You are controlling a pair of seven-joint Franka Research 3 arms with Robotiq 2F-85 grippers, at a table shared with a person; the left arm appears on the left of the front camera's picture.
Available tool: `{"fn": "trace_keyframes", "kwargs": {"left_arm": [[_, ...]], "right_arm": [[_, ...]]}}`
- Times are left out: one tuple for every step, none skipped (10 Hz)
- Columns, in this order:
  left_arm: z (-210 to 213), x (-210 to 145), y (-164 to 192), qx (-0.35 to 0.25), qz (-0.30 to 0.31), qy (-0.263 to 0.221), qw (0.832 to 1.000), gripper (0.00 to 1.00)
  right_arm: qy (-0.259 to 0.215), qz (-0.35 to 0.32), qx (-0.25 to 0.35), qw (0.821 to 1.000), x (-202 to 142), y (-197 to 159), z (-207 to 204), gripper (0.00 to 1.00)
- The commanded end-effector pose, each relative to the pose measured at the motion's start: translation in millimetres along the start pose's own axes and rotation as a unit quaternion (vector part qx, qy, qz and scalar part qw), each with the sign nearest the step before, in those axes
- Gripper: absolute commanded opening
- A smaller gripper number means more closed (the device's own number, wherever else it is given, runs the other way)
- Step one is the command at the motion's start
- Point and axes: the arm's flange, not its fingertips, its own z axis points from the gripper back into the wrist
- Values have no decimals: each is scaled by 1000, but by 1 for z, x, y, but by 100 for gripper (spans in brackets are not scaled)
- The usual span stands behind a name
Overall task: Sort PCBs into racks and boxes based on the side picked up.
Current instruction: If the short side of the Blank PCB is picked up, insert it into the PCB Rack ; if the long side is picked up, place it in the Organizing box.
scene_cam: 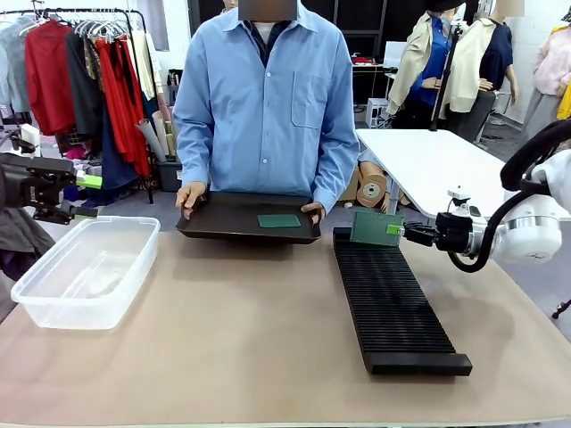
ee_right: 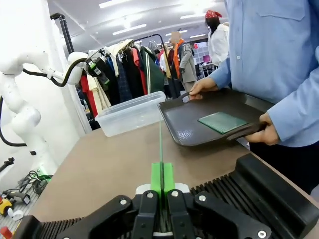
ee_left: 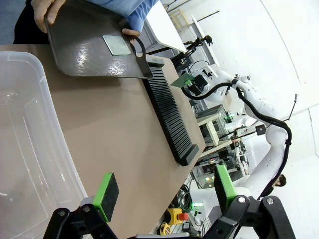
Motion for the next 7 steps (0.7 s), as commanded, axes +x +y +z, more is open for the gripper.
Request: {"fn": "trace_keyframes", "kwargs": {"left_arm": [[0, -1, -1, -2, 0, 0, 1000, 100], [0, -1, -1, -2, 0, 0, 1000, 100], [0, -1, -1, -2, 0, 0, 1000, 100], [0, -1, -1, -2, 0, 0, 1000, 100], [0, -1, -1, -2, 0, 0, 1000, 100], [0, -1, -1, -2, 0, 0, 1000, 100], [0, -1, -1, -2, 0, 0, 1000, 100]], "right_arm": [[7, 23, -9, 1000, -1, -13, 3, 0], [16, 30, -16, 999, -3, -17, 4, 0], [23, 29, -14, 999, -7, -21, 4, 0], [29, 27, -14, 999, -11, -24, 4, 0], [31, 27, -12, 999, -14, -27, 5, 0], [32, 27, -8, 999, -17, -27, 4, 0], [36, 24, -7, 999, -21, -29, 5, 0]]}}
